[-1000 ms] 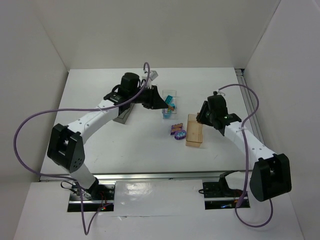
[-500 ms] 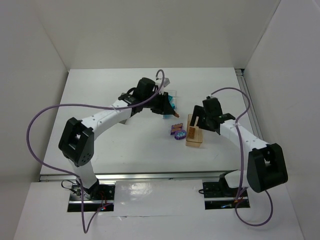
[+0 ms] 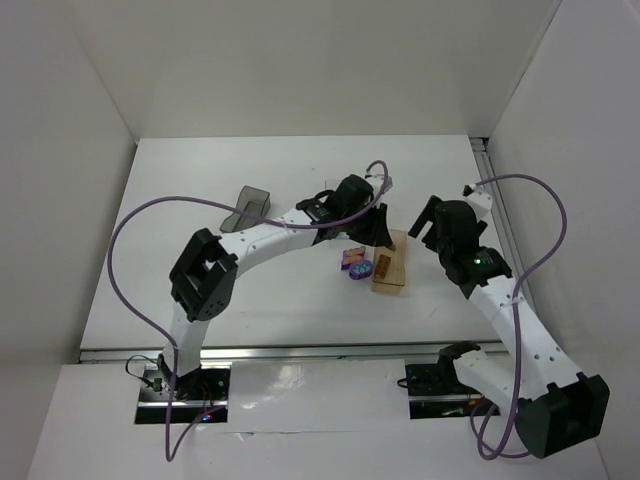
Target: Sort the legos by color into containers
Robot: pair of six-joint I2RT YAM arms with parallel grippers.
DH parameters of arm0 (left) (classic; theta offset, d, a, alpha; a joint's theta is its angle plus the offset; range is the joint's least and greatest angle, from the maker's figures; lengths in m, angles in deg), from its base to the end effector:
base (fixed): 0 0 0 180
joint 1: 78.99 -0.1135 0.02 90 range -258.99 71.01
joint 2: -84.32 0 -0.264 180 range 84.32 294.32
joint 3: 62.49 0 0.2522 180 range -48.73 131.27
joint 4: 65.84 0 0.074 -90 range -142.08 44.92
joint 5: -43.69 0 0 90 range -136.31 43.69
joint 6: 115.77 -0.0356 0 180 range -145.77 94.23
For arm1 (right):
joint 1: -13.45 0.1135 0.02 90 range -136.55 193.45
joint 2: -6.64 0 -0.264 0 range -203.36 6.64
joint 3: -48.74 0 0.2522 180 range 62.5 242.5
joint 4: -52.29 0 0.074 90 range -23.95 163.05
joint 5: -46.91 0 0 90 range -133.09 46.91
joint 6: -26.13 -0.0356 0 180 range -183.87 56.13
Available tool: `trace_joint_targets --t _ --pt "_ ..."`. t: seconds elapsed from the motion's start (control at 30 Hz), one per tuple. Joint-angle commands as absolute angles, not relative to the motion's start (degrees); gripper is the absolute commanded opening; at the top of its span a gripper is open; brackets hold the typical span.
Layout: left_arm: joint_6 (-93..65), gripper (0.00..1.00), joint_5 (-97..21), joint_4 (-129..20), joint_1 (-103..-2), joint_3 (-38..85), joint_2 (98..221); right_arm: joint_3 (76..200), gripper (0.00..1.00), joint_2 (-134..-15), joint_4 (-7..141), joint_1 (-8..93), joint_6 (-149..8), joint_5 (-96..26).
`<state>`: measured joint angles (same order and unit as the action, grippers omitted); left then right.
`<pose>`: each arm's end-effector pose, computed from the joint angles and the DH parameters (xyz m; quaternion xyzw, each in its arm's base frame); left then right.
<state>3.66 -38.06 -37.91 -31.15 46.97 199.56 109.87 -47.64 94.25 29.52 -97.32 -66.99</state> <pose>0.3146 -0.3551 0.2663 0.1742 0.8627 -0.3433 0.3279 0.1995 0.0425 0.2966 0.2255 0.8438 0.0220 0.4864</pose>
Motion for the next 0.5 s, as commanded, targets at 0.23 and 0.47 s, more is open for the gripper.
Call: trace_joint_targets --t 0.23,0.47 --pt "2.80 0.97 -41.39 -34.07 -29.51 54.89 203.07 113.21 0.94 -46.35 99.10 29.09 -97.35 -70.61" --pt "-0.10 0.68 -56.41 -27.13 -30.90 48.68 192.97 115.14 0.83 -50.75 93.92 29.09 -90.51 -52.29"
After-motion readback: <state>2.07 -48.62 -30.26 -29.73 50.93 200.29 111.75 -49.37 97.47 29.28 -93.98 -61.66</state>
